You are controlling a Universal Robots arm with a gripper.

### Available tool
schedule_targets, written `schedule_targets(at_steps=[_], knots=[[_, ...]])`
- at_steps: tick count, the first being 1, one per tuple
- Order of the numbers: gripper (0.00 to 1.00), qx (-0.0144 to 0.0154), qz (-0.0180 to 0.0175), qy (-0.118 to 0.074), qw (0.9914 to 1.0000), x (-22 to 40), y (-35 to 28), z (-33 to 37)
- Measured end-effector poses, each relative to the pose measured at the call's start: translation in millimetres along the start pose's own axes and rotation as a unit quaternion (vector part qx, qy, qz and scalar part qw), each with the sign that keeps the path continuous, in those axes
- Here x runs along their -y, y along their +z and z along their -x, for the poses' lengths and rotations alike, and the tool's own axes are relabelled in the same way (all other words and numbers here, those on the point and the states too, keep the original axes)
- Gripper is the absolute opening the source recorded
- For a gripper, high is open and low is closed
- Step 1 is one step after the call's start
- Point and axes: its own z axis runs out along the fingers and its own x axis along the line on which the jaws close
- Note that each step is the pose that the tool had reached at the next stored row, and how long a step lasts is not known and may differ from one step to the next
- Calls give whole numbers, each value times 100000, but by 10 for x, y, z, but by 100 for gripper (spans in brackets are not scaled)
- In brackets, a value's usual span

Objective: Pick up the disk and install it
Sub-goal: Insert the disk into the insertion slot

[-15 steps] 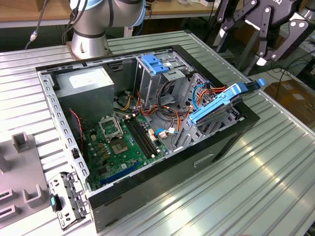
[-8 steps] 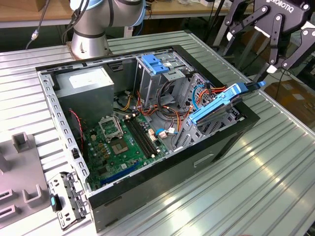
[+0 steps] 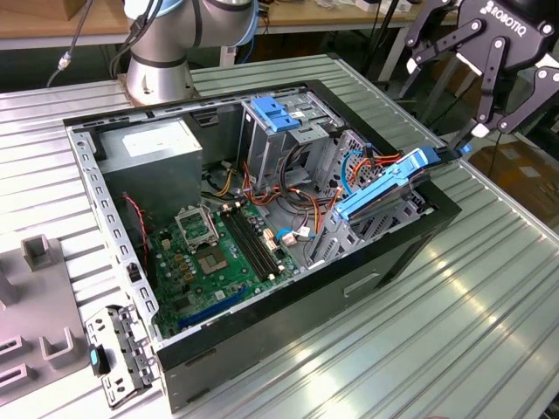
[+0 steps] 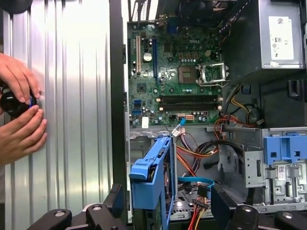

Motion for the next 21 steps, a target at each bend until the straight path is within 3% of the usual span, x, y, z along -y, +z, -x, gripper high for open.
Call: schedule_targets(at_steps=[7, 16, 21], knots=[[82, 976, 47, -39, 99995, 47, 99, -187], [82, 2898, 106, 212, 99958, 125, 204, -238], [82, 3773, 305, 594, 99927, 132, 239, -254]])
